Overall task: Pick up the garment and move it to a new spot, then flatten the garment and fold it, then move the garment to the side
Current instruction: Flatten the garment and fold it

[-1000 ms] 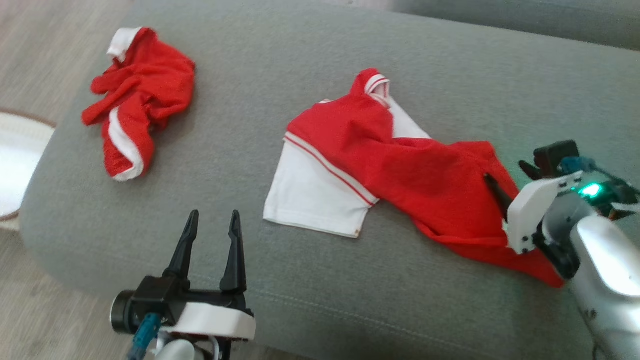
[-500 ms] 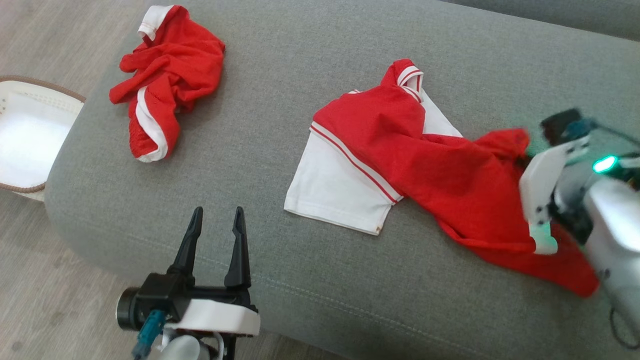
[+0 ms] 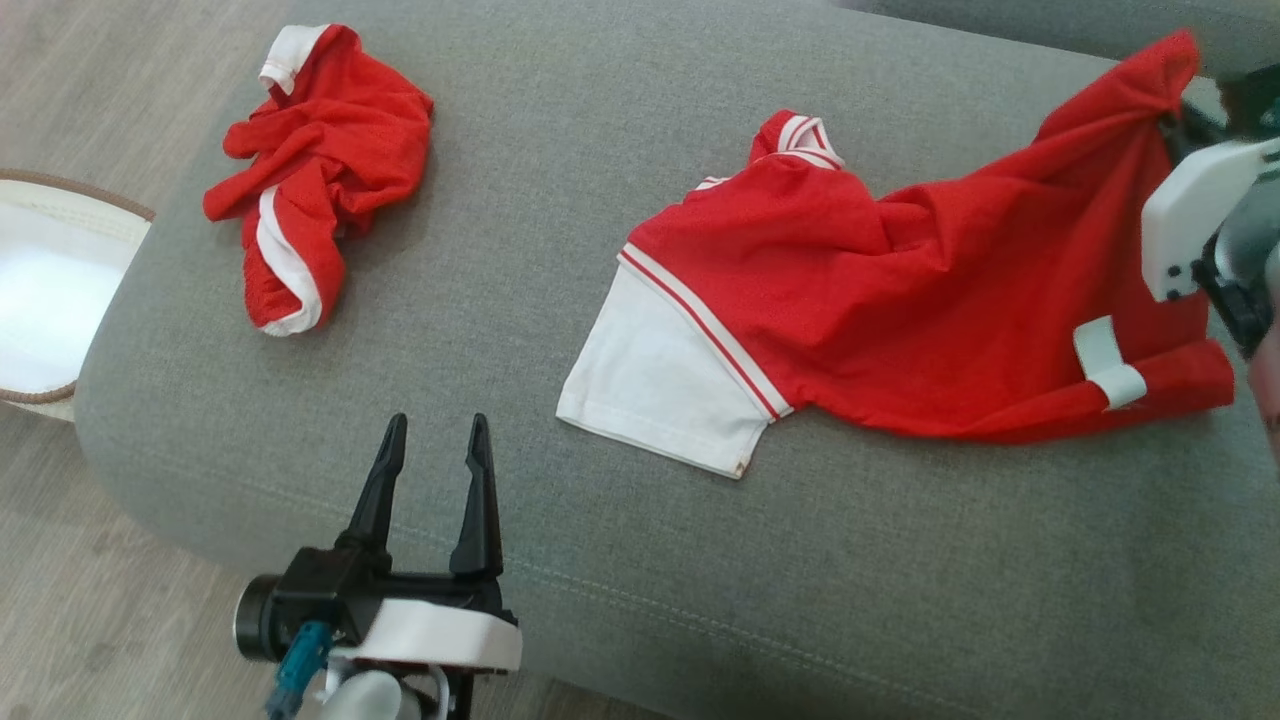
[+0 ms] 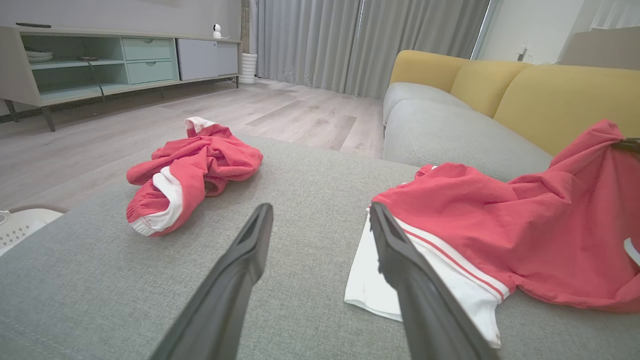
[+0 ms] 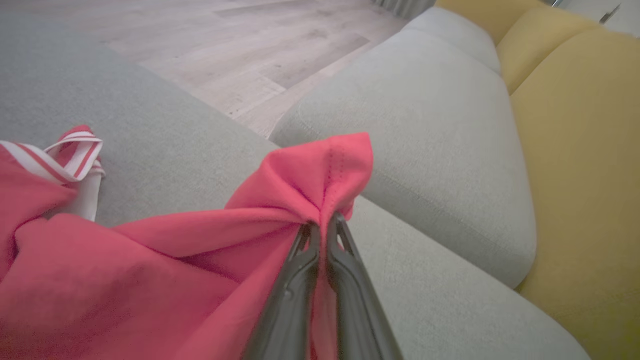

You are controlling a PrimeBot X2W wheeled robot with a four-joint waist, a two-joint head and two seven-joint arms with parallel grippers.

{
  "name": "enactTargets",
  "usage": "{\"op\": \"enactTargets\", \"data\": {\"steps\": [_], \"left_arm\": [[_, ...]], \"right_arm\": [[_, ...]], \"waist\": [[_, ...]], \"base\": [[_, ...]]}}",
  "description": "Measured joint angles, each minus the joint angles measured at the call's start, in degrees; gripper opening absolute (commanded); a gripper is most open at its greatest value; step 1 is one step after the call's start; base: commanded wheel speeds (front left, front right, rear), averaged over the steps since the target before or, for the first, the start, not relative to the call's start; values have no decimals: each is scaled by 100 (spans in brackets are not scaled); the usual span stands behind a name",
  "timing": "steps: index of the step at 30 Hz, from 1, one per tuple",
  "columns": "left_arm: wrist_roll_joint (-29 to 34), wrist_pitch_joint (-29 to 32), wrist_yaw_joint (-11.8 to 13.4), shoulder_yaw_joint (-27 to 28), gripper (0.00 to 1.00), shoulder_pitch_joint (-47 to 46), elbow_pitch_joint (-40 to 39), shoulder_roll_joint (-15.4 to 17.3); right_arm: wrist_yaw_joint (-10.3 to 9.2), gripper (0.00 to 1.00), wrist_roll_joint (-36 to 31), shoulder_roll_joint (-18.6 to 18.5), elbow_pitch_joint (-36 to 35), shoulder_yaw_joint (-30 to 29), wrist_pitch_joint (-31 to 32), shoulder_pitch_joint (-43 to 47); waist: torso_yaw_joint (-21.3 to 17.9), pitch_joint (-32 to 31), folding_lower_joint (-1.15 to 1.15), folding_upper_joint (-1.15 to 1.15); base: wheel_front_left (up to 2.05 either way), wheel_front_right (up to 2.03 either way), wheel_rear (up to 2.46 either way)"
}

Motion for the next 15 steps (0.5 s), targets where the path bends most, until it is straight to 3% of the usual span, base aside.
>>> {"op": "enactTargets", "data": {"steps": [2,3,4,5,8,15], "left_arm": [[0,0,-9,0,100,0,0,1],[0,-1,-15,-3,100,0,1,2],[0,0,-15,-9,100,0,2,2],[0,0,-15,-12,100,0,8,3],[9,0,-15,-20,100,1,11,14],[8,3,-8,-25,100,5,10,49]], "right_arm": [[0,0,-323,101,119,-283,-191,-77],[0,16,-415,185,203,-431,-226,-102],[-1,48,-483,271,293,-517,-225,-102],[0,98,-572,361,388,-564,-223,-86],[0,100,-656,625,633,-732,-343,-40],[0,100,-666,698,876,-882,-643,-40]], "waist": [[-2,-12,0,0],[-1,-21,0,0],[1,-33,0,0],[2,-47,0,0],[-4,-73,-1,0],[-184,-136,0,0]], "base": [[0,0,0],[0,0,0],[0,0,0],[0,0,0],[0,0,0],[0,0,0]]}}
